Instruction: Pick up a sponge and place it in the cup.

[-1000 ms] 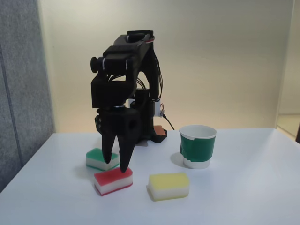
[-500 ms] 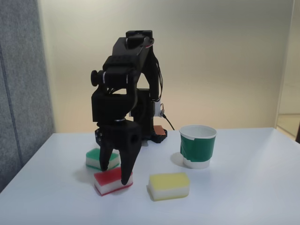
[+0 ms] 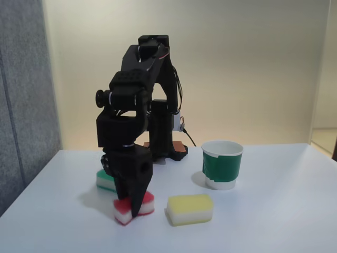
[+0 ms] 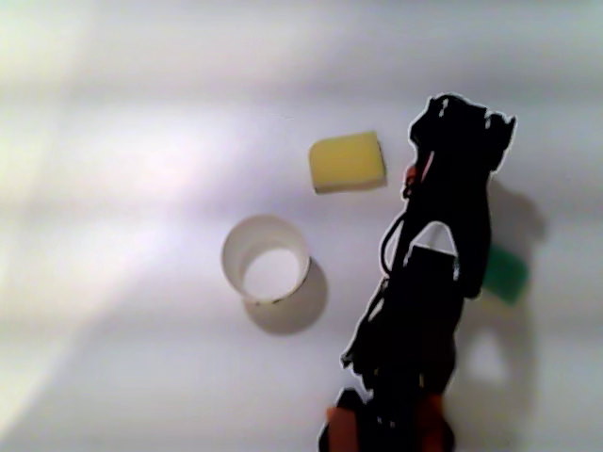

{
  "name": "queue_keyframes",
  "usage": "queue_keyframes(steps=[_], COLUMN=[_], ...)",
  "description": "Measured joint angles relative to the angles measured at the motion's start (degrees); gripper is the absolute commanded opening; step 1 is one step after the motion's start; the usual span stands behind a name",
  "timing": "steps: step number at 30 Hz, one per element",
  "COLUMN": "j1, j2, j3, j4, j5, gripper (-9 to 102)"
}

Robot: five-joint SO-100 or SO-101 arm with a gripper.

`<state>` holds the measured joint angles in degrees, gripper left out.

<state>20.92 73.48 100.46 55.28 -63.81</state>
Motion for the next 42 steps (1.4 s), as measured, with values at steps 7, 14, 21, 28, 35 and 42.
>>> queue_keyframes(steps=[7,14,21,28,35,42], j1=[-0.4,-3.0,-9.1,-18.8,-28.2,-38.0], j2=[3.8,16.0,28.0,38.7,46.2,51.4], j3=[3.4,6.0,6.0,6.0,7.2,12.7], j4=[-0.1,2.5,11.1,18.3,19.8,15.2], j5=[2.4,12.0,26.2,38.0,47.6,56.9], gripper=[0,0,0,0,0,0])
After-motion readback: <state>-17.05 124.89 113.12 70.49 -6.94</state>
